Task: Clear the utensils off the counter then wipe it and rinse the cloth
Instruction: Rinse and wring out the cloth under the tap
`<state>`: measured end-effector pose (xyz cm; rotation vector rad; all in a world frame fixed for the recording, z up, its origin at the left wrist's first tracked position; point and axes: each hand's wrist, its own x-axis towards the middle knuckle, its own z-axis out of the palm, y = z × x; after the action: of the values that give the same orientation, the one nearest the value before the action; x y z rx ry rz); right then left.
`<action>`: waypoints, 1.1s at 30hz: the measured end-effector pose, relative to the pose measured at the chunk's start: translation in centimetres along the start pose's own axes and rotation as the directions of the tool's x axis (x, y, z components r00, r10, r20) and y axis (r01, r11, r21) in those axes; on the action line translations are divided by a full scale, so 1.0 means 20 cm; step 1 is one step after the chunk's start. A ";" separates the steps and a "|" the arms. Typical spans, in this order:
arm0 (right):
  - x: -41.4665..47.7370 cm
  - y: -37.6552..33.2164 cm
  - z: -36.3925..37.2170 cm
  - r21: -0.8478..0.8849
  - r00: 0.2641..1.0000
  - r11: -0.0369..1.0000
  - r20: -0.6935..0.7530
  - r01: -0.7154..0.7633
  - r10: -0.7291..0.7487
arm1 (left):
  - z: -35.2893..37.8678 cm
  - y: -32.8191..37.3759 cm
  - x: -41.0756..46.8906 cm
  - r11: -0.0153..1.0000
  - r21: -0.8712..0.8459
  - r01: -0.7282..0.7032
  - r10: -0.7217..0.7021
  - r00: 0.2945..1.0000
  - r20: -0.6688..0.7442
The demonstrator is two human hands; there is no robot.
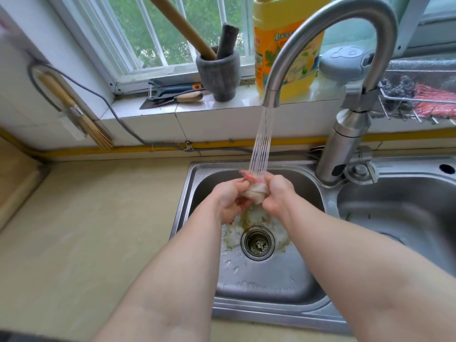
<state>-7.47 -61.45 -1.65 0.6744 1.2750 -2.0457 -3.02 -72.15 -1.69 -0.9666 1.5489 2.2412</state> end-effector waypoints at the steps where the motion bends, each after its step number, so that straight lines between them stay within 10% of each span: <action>1: 0.00 0.01 -0.01 0.035 0.999 0.999 0.032 -0.025 0.024 | 0.00 0.00 -0.01 0.998 0.069 -0.001 -0.003 0.999 0.054; 12: 0.05 0.02 -0.03 0.086 0.981 0.993 0.182 -0.086 0.070 | 0.03 -0.02 0.04 0.954 0.273 -0.125 0.180 0.965 -0.191; 18: 0.10 0.05 -0.02 0.070 0.996 0.994 0.020 -0.088 0.087 | 0.06 0.09 -0.02 0.820 0.572 -0.022 0.017 1.000 0.015; 23: 0.14 0.00 0.00 0.140 0.988 0.981 0.097 -0.132 0.119 | -0.10 0.08 0.08 0.923 0.366 0.116 0.050 0.909 -0.414; 33: 0.18 0.05 0.07 0.301 0.967 0.922 0.147 -0.243 0.207 | -0.12 0.09 0.06 0.954 0.286 0.087 0.012 0.945 -0.328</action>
<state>-9.29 -64.00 -4.30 0.7972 0.7700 -2.0799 -3.99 -75.18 -1.73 -1.3076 1.9162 1.8128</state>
